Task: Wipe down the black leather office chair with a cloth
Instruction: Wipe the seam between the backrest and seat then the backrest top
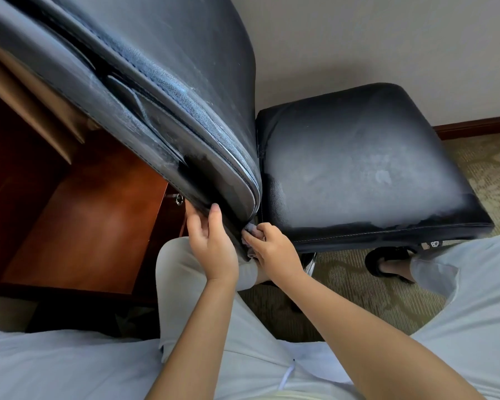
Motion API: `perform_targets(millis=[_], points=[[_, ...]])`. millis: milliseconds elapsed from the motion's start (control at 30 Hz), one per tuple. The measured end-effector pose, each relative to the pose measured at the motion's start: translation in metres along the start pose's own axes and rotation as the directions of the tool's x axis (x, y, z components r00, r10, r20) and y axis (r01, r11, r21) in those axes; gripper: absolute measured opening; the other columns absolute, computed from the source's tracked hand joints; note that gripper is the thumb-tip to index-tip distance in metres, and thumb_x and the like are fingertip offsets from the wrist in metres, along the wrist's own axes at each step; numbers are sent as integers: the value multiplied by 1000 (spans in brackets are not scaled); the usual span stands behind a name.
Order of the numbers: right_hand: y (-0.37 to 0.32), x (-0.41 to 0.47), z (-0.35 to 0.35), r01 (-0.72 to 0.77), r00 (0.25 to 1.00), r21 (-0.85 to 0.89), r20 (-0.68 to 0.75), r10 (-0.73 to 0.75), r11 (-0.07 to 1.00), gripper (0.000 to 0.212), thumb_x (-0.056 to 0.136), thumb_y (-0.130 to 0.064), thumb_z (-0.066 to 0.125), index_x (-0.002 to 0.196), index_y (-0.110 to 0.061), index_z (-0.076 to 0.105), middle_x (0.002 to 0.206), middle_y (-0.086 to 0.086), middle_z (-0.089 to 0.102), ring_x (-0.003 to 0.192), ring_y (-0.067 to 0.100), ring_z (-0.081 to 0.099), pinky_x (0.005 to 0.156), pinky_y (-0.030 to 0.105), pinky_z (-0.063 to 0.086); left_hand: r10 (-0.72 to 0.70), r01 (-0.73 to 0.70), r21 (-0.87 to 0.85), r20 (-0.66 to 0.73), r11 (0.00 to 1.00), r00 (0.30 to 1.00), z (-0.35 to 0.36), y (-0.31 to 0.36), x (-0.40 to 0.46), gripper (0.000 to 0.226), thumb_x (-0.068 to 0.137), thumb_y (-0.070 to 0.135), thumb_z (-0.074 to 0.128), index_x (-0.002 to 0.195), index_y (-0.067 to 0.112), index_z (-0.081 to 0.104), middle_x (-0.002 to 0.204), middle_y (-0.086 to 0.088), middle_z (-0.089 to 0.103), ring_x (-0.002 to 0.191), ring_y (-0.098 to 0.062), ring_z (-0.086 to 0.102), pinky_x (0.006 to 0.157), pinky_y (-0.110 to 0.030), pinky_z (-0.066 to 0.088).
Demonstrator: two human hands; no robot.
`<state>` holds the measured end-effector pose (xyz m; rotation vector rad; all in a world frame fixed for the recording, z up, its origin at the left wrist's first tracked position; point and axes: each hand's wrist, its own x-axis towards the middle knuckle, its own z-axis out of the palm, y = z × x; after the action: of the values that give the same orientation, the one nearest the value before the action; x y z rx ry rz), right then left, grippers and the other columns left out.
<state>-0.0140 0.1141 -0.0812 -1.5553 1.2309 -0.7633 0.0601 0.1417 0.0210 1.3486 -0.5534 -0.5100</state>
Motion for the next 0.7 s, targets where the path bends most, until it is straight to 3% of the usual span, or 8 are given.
perform_targets(millis=[67,133,200,300,400,567,700], points=[[5,-5,0,78,997,-111,28,-75,991,38,90,-47,44,107,-17,61,101,-13,52,87,2,47,72,13,36,22,-23,60,14,998,1000,-2,-2,1,47,95,5,51,142,8,41,131,-2,56,112,-2,56,93,-9,43],[21,-12,3,115,986,-176,-97,-133,978,27,91,-26,53,111,-10,63,101,-1,57,89,14,54,74,27,47,16,-19,108,29,994,999,-3,-6,2,46,94,7,55,139,8,45,124,0,60,103,4,59,87,-6,43],[32,-18,2,34,978,-265,-189,-86,964,27,89,-12,60,116,-11,65,101,9,60,89,22,59,73,28,49,-3,-2,148,33,989,999,-2,-9,4,45,93,10,58,137,10,48,117,6,61,98,9,58,82,-4,42],[36,-13,-4,-232,959,-89,-188,212,969,28,92,-15,57,119,-14,64,108,7,64,97,18,60,79,23,47,-20,15,165,30,986,999,-2,-13,4,44,91,9,60,134,12,50,111,11,61,99,5,59,81,-4,43],[25,-4,-8,-336,922,141,-155,356,931,25,93,-15,56,116,-14,65,105,6,67,90,12,58,76,22,46,-21,19,179,10,984,1000,-1,-15,4,44,89,2,60,132,10,51,110,7,62,96,2,60,79,-5,44],[-11,3,10,-80,949,319,-267,171,944,29,91,-15,59,120,-17,64,106,-4,64,96,3,57,82,15,44,-40,30,202,45,979,998,-4,-20,7,45,89,-1,58,132,9,50,117,3,60,107,-6,57,86,-7,44],[-8,3,26,9,955,139,-294,33,990,29,94,-14,55,122,-13,62,106,4,62,97,12,58,84,21,47,-76,59,198,83,979,994,-7,-25,8,40,91,2,56,130,11,51,111,12,62,105,0,59,89,-13,45]])
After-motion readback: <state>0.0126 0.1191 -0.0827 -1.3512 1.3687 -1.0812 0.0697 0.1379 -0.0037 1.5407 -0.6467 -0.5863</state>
